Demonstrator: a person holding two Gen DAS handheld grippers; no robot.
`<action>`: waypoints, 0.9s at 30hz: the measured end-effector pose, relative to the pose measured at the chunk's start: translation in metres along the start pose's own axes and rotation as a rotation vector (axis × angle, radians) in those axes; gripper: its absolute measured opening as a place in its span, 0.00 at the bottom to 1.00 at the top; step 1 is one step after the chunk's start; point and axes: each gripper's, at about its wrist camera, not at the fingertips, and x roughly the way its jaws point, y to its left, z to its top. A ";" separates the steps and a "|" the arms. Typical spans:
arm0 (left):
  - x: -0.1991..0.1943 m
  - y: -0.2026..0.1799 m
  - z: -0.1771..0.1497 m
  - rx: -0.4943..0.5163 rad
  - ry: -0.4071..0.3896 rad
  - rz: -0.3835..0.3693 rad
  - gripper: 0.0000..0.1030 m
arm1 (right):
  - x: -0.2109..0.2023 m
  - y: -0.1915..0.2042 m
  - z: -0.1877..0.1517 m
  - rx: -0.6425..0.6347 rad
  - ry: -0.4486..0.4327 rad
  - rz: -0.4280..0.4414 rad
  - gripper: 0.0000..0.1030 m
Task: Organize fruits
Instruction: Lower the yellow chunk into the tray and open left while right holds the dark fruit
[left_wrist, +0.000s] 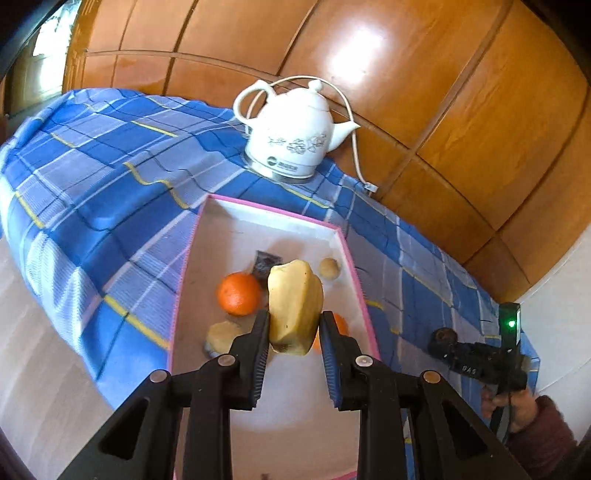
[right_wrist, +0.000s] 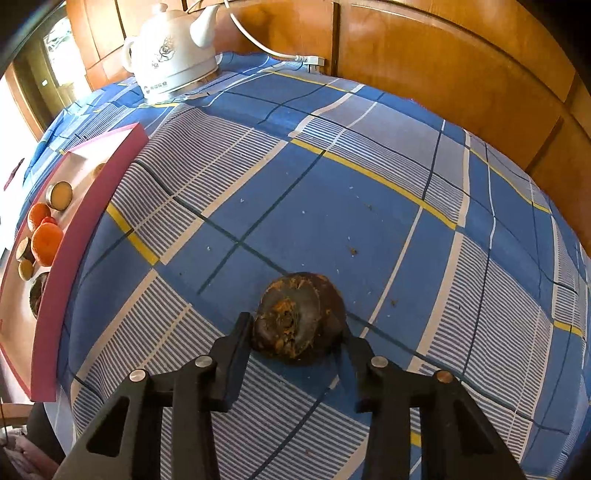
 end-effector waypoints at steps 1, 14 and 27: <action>0.005 -0.005 0.003 0.007 0.003 -0.001 0.26 | -0.001 0.000 -0.001 0.001 -0.001 0.002 0.41; 0.081 -0.032 0.043 0.089 0.044 0.055 0.27 | -0.003 0.000 -0.002 -0.006 -0.003 0.007 0.41; 0.082 -0.032 0.021 0.130 0.058 0.139 0.30 | -0.003 0.000 -0.001 -0.006 -0.007 0.013 0.41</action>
